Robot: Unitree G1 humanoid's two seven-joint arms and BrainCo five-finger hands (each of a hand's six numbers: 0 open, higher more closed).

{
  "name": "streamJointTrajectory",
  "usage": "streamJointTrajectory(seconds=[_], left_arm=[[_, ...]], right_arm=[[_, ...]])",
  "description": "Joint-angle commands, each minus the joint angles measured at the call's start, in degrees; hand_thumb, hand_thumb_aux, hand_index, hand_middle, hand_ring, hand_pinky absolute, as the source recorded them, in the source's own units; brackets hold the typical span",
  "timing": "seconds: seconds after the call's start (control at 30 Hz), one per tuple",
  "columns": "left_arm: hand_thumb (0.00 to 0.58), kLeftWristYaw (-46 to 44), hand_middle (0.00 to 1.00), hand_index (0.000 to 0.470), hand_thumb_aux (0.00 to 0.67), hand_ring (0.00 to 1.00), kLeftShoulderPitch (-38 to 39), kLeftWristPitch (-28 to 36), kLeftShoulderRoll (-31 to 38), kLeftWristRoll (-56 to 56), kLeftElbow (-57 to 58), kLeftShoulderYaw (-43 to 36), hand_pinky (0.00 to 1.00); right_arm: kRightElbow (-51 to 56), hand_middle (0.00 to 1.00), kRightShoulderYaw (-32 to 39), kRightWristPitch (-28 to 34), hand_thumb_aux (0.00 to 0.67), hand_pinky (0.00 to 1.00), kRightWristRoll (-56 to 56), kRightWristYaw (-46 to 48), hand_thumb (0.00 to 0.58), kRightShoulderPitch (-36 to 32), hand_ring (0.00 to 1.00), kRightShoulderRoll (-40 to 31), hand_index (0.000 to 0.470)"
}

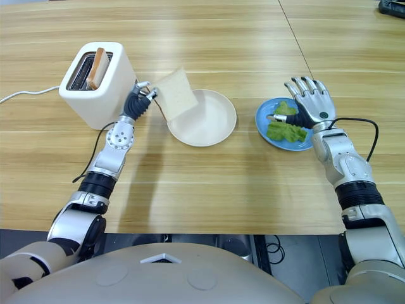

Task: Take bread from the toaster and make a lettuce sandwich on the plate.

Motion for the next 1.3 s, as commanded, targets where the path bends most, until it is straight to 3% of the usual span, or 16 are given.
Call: streamJointTrajectory(seconds=[0.03,0.37,0.4,0.43,0.47,0.5,0.57,0.63,0.7,0.77,0.8,0.97,1.03,1.1,1.13,1.3], left_arm=[[0.580,-1.1,1.00,0.460,0.670,1.00,-2.0,-1.0,-0.8,3.4,6.9,-4.0,1.00],[0.580,-0.7,1.00,0.460,0.670,1.00,-4.7,-1.8,-0.4,9.5,16.8,-10.4,1.00],[0.563,-0.4,1.00,0.381,0.554,1.00,-4.9,-1.4,-0.2,10.6,16.9,-11.2,1.00],[0.520,0.2,0.93,0.312,0.455,0.93,-5.0,-1.1,-0.1,10.9,16.8,-11.2,0.93],[0.066,0.5,0.08,0.027,0.039,0.08,-5.1,-0.6,0.1,11.5,16.6,-11.5,0.08],[0.000,0.7,0.00,0.000,0.000,0.00,-5.2,0.3,0.4,12.3,16.3,-11.8,0.00],[0.000,2.2,0.00,0.000,0.000,0.00,-5.3,2.0,1.0,13.0,15.2,-11.4,0.00],[0.000,3.9,0.00,0.000,0.000,0.00,-5.0,3.7,1.9,14.7,12.8,-11.4,0.00],[0.000,6.0,0.00,0.000,0.000,0.00,-4.2,5.6,2.9,16.4,8.5,-11.0,0.00],[0.000,8.0,0.00,0.000,0.000,0.00,-2.9,6.7,3.9,17.7,2.9,-10.4,0.00],[0.000,8.8,0.00,0.000,0.000,0.00,-2.2,7.5,4.4,18.5,0.1,-10.1,0.00],[0.000,10.8,0.00,0.000,0.000,0.00,0.1,10.8,5.9,21.9,-10.0,-9.6,0.00],[0.000,11.3,0.00,0.000,0.000,0.00,1.0,11.7,6.1,22.6,-13.2,-8.9,0.00],[0.000,11.7,0.00,0.000,0.000,0.00,2.1,12.1,6.2,22.6,-16.3,-8.0,0.00],[0.000,12.0,0.00,0.000,0.000,0.00,2.5,12.4,6.3,22.7,-17.3,-7.7,0.00],[0.000,13.2,0.00,0.000,0.000,0.00,4.0,12.4,6.3,23.0,-20.9,-6.2,0.00]], right_arm=[[4.8,0.00,4.7,1.4,0.000,0.00,-4.0,-0.3,0.000,-1.6,0.00,-1.3,0.000],[11.6,0.00,10.3,2.5,0.000,0.00,-5.2,-1.2,0.000,-2.7,0.00,-3.1,0.000],[11.8,0.00,10.7,2.5,0.000,0.00,-5.2,-1.1,0.000,-2.6,0.00,-3.3,0.000],[12.1,0.00,11.2,2.3,0.000,0.00,-5.3,-0.9,0.000,-2.6,0.00,-3.3,0.000],[12.5,0.00,11.7,2.2,0.000,0.00,-5.4,-0.8,0.000,-2.7,0.00,-3.3,0.000],[13.0,0.00,12.2,2.1,0.000,0.00,-5.6,-0.6,0.000,-2.6,0.00,-3.2,0.000],[14.1,0.00,13.3,1.8,0.000,0.00,-5.4,-0.1,0.000,-2.7,0.00,-2.9,0.000],[15.4,0.00,14.0,1.1,0.223,0.00,-4.6,0.3,0.322,-3.0,0.00,-2.5,0.153],[16.2,0.00,14.0,0.5,0.596,0.00,-3.4,0.4,0.573,-3.3,0.00,-2.0,0.409],[16.5,0.00,13.9,-0.1,0.670,0.00,-2.3,0.5,0.580,-3.6,0.00,-1.6,0.460],[16.6,0.22,14.0,-0.2,0.670,0.22,-2.0,0.4,0.580,-3.8,0.22,-1.5,0.460],[17.0,0.42,14.3,-1.0,0.670,0.42,-0.7,0.2,0.580,-3.8,0.42,-1.3,0.460],[17.1,0.69,14.1,-1.2,0.670,0.69,0.0,-0.2,0.580,-3.7,0.69,-1.2,0.460],[16.2,0.76,13.4,-1.2,0.670,0.76,1.0,-0.9,0.580,-3.4,0.76,-1.3,0.460],[15.7,1.00,13.1,-1.2,0.670,1.00,1.5,-1.1,0.580,-3.3,1.00,-1.5,0.460],[11.4,1.00,10.5,-1.2,0.670,1.00,4.5,-2.7,0.580,-2.2,1.00,-3.4,0.460]])
